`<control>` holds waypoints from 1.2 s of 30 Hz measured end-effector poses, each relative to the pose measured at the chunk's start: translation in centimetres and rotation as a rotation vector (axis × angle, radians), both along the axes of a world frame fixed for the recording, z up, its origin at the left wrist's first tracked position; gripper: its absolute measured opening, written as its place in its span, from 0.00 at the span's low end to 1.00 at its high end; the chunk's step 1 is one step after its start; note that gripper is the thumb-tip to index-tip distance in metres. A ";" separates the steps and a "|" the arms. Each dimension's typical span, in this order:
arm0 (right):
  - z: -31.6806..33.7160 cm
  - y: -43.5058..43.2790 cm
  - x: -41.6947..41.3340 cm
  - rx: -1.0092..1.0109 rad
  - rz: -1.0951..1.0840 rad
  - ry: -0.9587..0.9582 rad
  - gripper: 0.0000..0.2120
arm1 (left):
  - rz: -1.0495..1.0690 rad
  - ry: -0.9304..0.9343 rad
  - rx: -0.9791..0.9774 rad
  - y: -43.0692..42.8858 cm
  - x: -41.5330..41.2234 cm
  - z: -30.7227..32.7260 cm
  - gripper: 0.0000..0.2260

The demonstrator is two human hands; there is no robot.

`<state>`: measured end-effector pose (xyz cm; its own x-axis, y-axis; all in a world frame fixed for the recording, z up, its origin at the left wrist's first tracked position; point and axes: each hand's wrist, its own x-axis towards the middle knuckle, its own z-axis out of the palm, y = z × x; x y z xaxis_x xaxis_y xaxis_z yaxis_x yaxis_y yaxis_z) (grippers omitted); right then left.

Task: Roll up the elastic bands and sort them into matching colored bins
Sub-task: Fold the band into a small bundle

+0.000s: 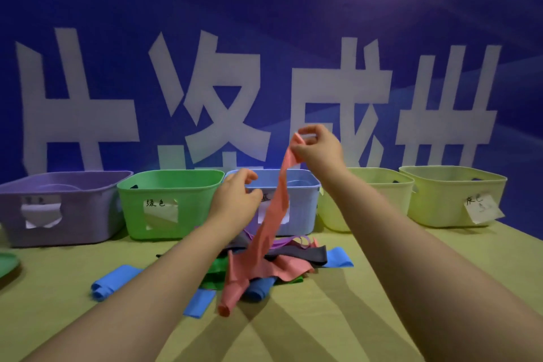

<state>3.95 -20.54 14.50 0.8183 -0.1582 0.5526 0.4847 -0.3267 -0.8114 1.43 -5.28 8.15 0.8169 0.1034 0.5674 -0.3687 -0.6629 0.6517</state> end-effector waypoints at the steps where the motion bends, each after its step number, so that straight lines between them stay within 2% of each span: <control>1: 1.1 0.2 0.0 -0.017 -0.004 -0.039 0.09 | 0.000 -0.001 -0.009 0.2 0.1 0.4 0.12; 7: 5.3 0.9 -1.0 -0.316 -0.023 -0.190 0.08 | -0.038 -0.063 -0.054 0.0 0.1 2.8 0.15; 12: 4.2 0.9 -3.0 -0.525 -0.005 -0.132 0.11 | -0.079 -0.092 -0.121 -1.5 -0.4 3.1 0.17; 15: 0.7 0.5 -4.2 -0.597 0.064 -0.047 0.14 | -0.217 -0.038 -0.237 -2.5 -1.0 1.5 0.15; 18: -3.1 -0.3 -5.0 -0.565 0.110 0.013 0.12 | -0.397 0.069 -0.385 -2.9 -2.1 -0.5 0.14; 21: -6.0 -1.1 -5.4 -0.485 0.144 0.033 0.11 | -0.475 0.152 -0.415 -2.9 -2.9 -2.1 0.10; 23: -7.2 -1.4 -5.6 -0.448 0.167 0.063 0.15 | -0.449 0.167 -0.402 -2.8 -3.0 -3.1 0.08; 25: -7.9 -1.5 -5.7 -0.417 0.185 0.086 0.16 | -0.426 0.149 -0.358 -2.8 -3.0 -3.7 0.10; 30: -8.9 -1.8 -5.3 -0.252 0.182 0.111 0.08 | -0.337 0.056 -0.381 -2.7 -2.8 -4.3 0.10; 36: -10.1 -1.6 -5.3 -0.304 0.086 0.076 0.08 | -0.231 0.038 -0.218 -2.6 -2.6 -4.9 0.10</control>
<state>-1.32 -22.13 4.42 0.8621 0.0760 0.5010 0.4629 -0.5205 -0.7175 -1.19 -7.93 3.25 0.8532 0.0289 0.5207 -0.4655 -0.4079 0.7854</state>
